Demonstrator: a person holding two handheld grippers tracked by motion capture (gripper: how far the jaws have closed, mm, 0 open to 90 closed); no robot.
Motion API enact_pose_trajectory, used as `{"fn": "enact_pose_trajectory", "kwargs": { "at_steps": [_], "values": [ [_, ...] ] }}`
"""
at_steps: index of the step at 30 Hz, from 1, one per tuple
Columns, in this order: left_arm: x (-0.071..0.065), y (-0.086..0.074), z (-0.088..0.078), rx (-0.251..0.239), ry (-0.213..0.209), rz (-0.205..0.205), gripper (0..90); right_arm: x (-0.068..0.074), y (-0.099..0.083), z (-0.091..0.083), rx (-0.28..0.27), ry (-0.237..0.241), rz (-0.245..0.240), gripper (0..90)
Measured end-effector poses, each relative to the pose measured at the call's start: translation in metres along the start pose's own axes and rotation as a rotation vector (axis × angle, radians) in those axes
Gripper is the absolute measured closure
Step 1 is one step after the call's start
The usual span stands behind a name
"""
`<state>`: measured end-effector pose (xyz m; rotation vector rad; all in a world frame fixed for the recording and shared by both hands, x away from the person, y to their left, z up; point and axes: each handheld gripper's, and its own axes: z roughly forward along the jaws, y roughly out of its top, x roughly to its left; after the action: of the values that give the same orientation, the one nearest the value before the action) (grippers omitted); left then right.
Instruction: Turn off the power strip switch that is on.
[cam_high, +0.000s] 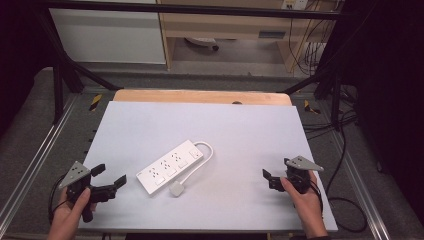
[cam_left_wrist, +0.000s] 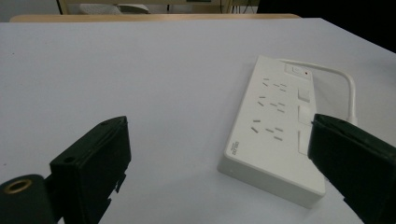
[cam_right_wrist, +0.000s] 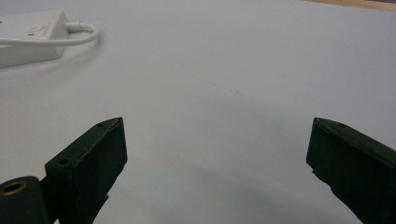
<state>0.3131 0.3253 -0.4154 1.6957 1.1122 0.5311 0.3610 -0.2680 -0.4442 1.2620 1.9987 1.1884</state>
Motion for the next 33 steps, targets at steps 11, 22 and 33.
{"fn": "enact_pose_trajectory", "kwargs": {
  "at_steps": [11, 22, 33],
  "values": [
    [0.003, 0.0, -0.001, -0.01, -0.021, -0.04, 6.3, -0.002, 0.002, -0.005, -0.018, -0.009, -0.011, 6.0],
    [0.001, 0.0, 0.0, -0.002, -0.02, -0.019, 6.3, -0.002, 0.005, -0.006, -0.026, -0.002, 0.007, 5.9],
    [0.001, 0.0, 0.001, 0.006, -0.023, -0.017, 6.3, -0.001, 0.01, -0.009, -0.06, 0.004, 0.024, 4.1]
  ]
}}
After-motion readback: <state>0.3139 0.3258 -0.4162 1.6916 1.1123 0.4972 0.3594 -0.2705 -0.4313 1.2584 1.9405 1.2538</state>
